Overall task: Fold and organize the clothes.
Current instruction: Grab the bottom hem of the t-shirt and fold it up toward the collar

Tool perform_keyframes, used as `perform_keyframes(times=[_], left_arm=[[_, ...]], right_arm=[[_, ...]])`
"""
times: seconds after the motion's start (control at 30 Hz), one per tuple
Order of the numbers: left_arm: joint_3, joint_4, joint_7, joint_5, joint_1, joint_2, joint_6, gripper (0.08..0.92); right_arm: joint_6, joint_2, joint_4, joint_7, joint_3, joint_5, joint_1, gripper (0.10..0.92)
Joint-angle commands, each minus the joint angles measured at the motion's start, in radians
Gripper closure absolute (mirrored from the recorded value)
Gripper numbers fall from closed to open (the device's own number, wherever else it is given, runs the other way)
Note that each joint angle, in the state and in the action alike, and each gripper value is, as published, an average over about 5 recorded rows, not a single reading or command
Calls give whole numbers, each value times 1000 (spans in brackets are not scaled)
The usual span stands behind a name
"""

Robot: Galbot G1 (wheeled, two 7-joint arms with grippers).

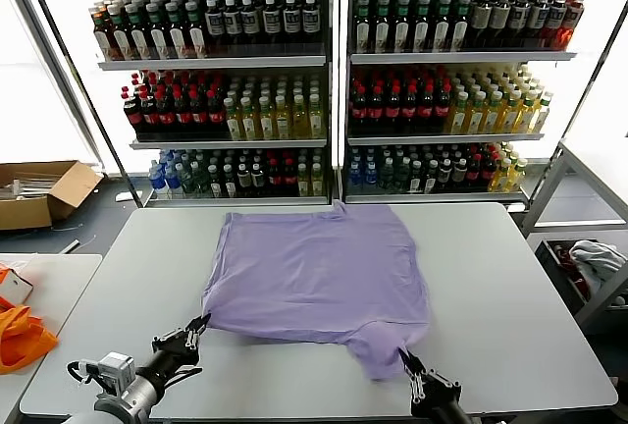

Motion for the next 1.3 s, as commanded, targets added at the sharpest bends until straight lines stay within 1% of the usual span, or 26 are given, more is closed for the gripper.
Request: perform_keyframes(times=[0.03,0.13,0.23,0.4,0.7,0.93,1.03,1.1,1.2,1.3], left_arm=[[30,74,28,-100,-116,58,-95,913],[55,130,52,-137,-173,56,-121,913],[82,178,66,-155,-233,58,-119,913],[131,295,67,-149,-347,46,-103,914],[181,503,70,-135,-485,-32,-98,914],[215,643,103,-95,-553,-86,-130,914],[203,658,89,-75,-568,-102,-152,896],[190,647,74,-75,-568,-102,-158,858],[172,608,56,-74,-548,-85,-160,774],[152,544,41,-70,-499,-69,-160,687]], right_arm=[[103,6,-86,1,-8,39,232,909],[103,5,-122,13,-19,55,297,909],[103,6,-168,30,-34,59,370,909],[114,9,-289,56,-51,44,492,909],[132,21,-500,73,-70,7,636,909],[120,46,-728,85,-165,-52,791,905],[111,48,-784,79,-190,-72,834,857],[100,44,-782,77,-198,-76,834,798],[82,38,-742,84,-200,-81,806,711],[65,34,-675,105,-185,-106,751,624]])
